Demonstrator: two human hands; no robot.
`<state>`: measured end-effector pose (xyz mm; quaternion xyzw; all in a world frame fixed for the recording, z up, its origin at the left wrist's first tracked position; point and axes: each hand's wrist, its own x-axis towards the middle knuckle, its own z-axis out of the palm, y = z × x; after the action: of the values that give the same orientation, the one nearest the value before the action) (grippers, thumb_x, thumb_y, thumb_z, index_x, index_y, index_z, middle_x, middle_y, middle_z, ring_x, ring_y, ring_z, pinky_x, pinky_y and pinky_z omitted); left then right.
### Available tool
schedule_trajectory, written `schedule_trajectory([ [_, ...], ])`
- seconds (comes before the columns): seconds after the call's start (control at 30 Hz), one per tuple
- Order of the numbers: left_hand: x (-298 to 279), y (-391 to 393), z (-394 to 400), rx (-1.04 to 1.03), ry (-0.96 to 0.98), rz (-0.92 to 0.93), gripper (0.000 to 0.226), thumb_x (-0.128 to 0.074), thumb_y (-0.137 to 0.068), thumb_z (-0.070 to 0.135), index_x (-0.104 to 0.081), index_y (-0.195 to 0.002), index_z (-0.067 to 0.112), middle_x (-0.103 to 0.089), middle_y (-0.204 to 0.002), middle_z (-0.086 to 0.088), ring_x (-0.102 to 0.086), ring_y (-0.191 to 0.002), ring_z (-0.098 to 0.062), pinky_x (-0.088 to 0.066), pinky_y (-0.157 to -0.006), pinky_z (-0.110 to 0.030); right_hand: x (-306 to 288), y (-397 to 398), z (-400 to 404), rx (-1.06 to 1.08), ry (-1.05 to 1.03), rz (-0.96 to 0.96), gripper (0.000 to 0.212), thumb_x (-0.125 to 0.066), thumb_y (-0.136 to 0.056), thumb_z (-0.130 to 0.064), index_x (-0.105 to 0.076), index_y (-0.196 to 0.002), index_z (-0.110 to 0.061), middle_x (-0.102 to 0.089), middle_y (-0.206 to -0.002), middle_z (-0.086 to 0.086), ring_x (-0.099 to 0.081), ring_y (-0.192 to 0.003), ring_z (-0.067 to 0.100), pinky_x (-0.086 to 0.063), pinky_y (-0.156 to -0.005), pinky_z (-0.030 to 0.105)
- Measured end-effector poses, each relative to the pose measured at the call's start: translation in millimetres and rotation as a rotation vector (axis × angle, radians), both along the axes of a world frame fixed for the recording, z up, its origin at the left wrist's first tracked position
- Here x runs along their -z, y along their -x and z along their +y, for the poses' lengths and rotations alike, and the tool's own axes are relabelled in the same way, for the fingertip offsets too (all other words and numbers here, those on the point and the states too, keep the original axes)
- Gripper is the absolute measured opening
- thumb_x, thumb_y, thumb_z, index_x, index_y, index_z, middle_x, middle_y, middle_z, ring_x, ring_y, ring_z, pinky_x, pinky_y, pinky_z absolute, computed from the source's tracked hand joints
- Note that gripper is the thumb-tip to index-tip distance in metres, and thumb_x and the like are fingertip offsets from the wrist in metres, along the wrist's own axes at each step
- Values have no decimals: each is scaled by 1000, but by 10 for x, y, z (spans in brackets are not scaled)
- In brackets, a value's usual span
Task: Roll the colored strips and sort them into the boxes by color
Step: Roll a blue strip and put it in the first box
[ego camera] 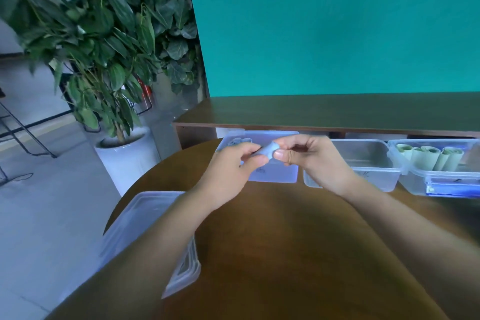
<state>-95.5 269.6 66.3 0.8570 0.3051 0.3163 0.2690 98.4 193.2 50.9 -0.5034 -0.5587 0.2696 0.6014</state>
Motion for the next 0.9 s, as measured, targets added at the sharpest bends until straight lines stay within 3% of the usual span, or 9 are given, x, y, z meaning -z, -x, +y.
schedule_trajectory([
  [0.13,-110,49,347,-63,28,-44,27,-70,-93,32,-72,-118,22,-72,-108,14,-64,-102,3,-44,-85,-7,-191,24,382,37,34,-69,13,-82,-82,-9,-79,-93,-15,-78,-95,6,-67,-78,15,-57,-75,27],
  [0.23,-78,77,649,-139,16,-35,29,-71,-92,30,-71,-120,23,-72,-108,12,-64,-103,0,-44,-89,-8,-224,-38,690,102,75,-183,14,-85,-81,-16,-81,-95,-16,-79,-93,0,-72,-87,25,-59,-84,32],
  [0.37,14,146,996,-274,-23,-9,27,-66,-96,27,-71,-122,22,-71,-115,7,-59,-100,-1,-32,-71,7,-197,-90,1006,168,200,-315,17,-86,-81,-22,-81,-96,-16,-78,-90,-1,-67,-74,12,-52,-76,23],
  [0.57,170,155,1293,-336,55,43,28,-62,-98,32,-70,-122,21,-71,-120,4,-59,-104,-5,-35,-87,-15,-179,-81,1257,184,408,-397,33,-87,-79,-33,-77,-103,-14,-74,-76,-6,-69,-60,5,-44,-54,5],
  [0.73,256,92,1397,-318,90,39,23,-61,-98,31,-73,-116,22,-72,-115,6,-62,-109,-7,-40,-88,-19,-146,-33,1399,181,493,-467,40,-90,-75,-35,-79,-107,-13,-75,-83,-6,-70,-59,2,-50,-61,12],
  [0.83,298,65,1413,-308,100,46,21,-60,-98,28,-74,-114,22,-72,-112,6,-62,-104,-8,-42,-88,-20,-146,-3,1449,182,518,-495,27,-89,-75,-35,-82,-94,-16,-77,-84,-3,-75,-69,10,-58,-74,20],
  [0.9,318,51,1420,-311,100,64,22,-59,-99,28,-74,-114,21,-73,-111,5,-61,-101,-8,-42,-84,-21,-155,23,1463,202,531,-522,23,-88,-75,-37,-82,-84,-16,-78,-83,1,-75,-74,15,-57,-70,21],
])
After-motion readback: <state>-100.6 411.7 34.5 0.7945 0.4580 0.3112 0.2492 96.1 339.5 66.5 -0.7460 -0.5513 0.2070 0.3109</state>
